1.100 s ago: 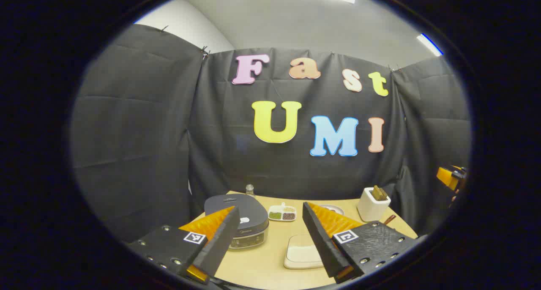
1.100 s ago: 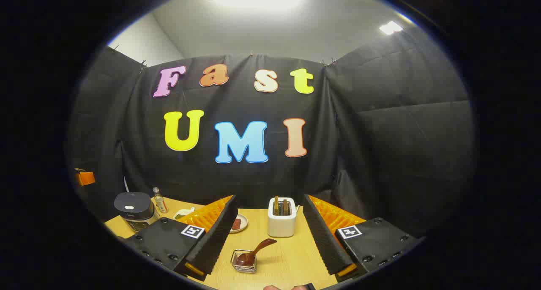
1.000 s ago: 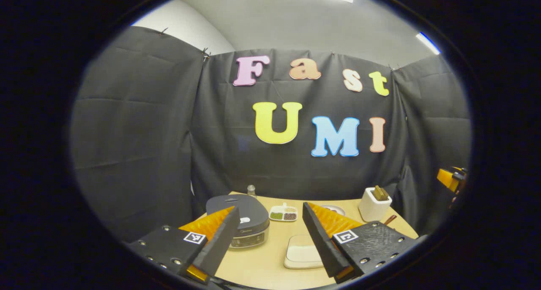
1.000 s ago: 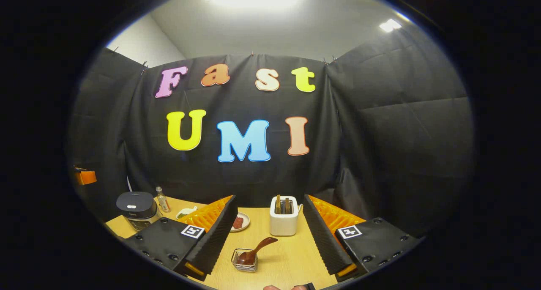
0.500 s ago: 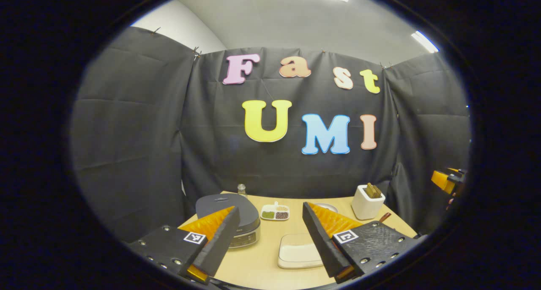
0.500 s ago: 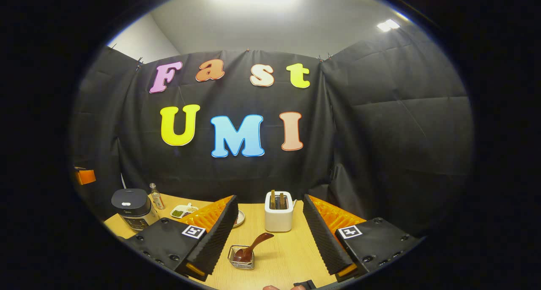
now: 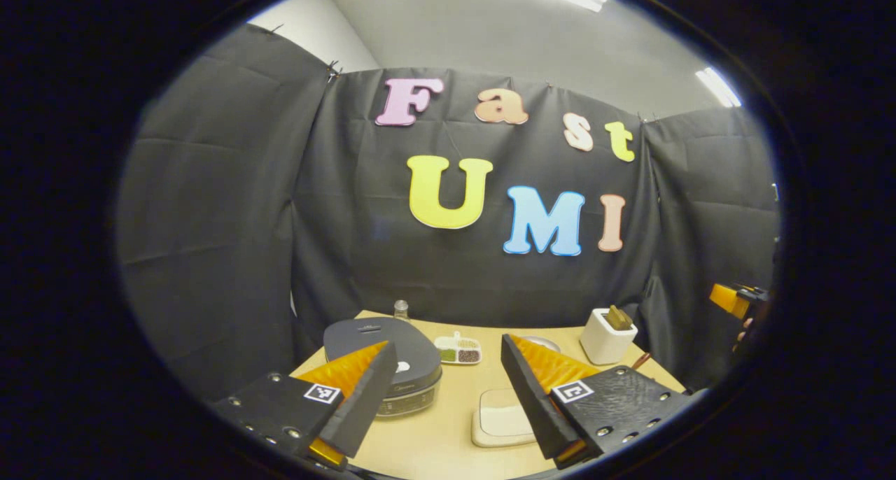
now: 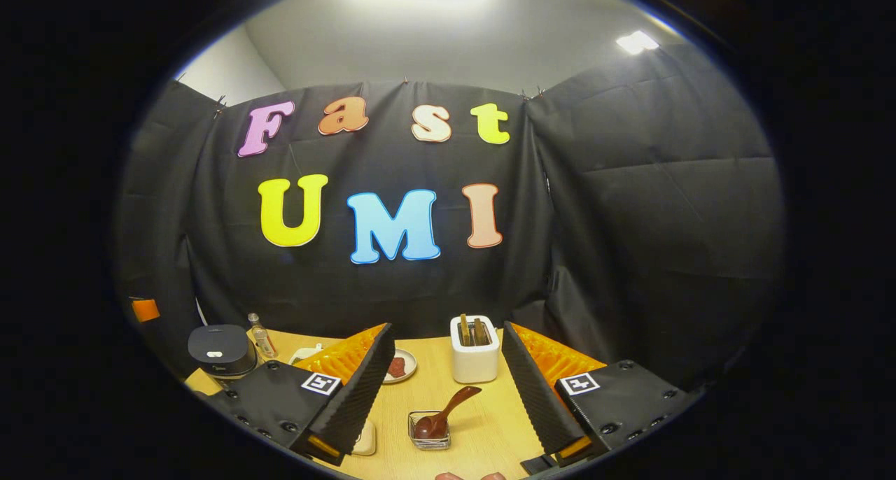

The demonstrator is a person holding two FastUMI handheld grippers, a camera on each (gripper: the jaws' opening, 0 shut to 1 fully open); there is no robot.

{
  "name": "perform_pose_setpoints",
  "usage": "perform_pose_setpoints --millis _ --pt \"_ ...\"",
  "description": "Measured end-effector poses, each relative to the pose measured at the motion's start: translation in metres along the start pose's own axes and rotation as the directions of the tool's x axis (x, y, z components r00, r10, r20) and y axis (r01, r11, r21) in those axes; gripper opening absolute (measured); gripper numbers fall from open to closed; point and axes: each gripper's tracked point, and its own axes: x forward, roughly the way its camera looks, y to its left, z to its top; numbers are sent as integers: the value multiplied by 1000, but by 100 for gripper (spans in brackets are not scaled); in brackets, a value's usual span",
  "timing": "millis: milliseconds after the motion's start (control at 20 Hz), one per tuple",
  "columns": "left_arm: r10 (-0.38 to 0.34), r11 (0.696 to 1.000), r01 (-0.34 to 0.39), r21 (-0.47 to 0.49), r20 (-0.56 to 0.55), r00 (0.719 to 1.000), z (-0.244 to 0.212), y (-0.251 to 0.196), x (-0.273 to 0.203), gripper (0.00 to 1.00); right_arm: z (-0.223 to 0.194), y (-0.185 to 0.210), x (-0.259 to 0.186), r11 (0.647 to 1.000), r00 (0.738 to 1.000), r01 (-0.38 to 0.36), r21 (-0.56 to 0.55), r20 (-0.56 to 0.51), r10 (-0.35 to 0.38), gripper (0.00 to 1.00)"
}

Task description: Close the left gripper, press the button to open the rice cooker; take a wooden spoon from the chopstick holder with the right hand, scoop a spoonful of rice and pour it into the rice cooker, then put the wooden spoon back into the chopstick holder.

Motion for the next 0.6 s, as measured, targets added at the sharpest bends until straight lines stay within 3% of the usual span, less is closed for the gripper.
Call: perform_pose_setpoints --millis 150,250,350,450,500,600 --pt "-12 1000 12 9 0 1000 -6 19 6 92 -3 14 2 1000 1000 8 -20 -2 -8 98" --pt "-15 1000 15 3 -4 1000 -8 33 12 69 -3 23 5 999 1000 9 -33 0 -9 98" --pt "8 1000 -8 -4 -13 1000 -6 50 19 69 1 32 6 999 1000 10 -33 9 -10 98" --pt "0 1000 -1 -26 -30 1000 -5 64 27 38 5 38 7 999 1000 15 -31 22 -14 96" --pt "-15 999 14 -30 -38 999 -3 69 30 37 6 40 8 999 1000 19 -32 25 -19 98" --pt "31 999 -32 -27 -44 999 2 96 41 15 5 43 5 999 999 28 -33 25 -27 95"
